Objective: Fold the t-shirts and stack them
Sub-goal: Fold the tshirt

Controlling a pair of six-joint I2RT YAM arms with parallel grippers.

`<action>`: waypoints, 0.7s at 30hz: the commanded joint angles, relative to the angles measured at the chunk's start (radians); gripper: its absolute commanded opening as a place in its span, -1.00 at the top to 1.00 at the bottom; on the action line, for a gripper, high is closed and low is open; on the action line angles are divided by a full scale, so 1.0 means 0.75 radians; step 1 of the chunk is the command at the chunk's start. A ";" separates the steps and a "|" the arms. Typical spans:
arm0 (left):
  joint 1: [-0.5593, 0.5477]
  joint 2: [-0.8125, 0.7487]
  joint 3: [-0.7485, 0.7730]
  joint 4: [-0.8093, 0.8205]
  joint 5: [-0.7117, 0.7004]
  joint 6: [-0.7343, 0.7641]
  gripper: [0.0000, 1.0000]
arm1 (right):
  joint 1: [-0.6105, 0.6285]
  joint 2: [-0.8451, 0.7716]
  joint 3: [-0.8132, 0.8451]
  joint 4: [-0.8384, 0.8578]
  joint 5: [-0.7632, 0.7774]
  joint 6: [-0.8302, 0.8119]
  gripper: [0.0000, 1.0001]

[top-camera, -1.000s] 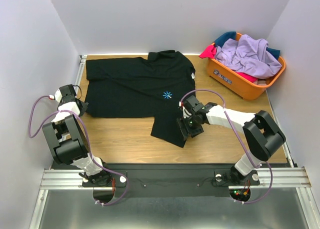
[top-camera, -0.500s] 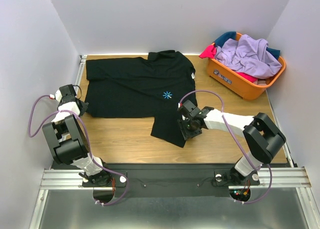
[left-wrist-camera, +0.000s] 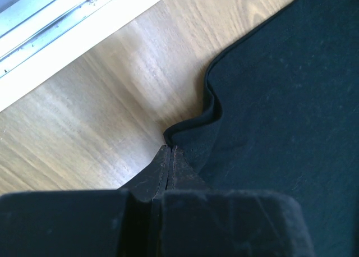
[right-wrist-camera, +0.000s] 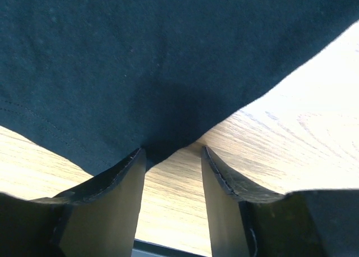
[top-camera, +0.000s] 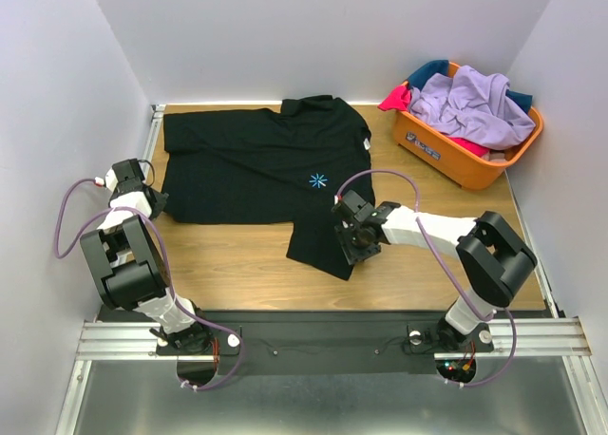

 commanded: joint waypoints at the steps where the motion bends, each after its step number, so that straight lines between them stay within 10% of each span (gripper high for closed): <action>1: 0.007 0.015 0.063 0.026 0.008 0.013 1.00 | 0.016 0.058 0.059 0.093 0.037 -0.015 -0.02; 13: 0.009 0.024 0.051 0.033 0.006 0.013 1.00 | 0.047 0.128 0.092 0.089 0.049 -0.050 -0.19; 21: 0.007 0.026 0.041 0.043 0.004 0.013 1.00 | 0.061 0.269 0.065 0.119 0.113 -0.054 0.34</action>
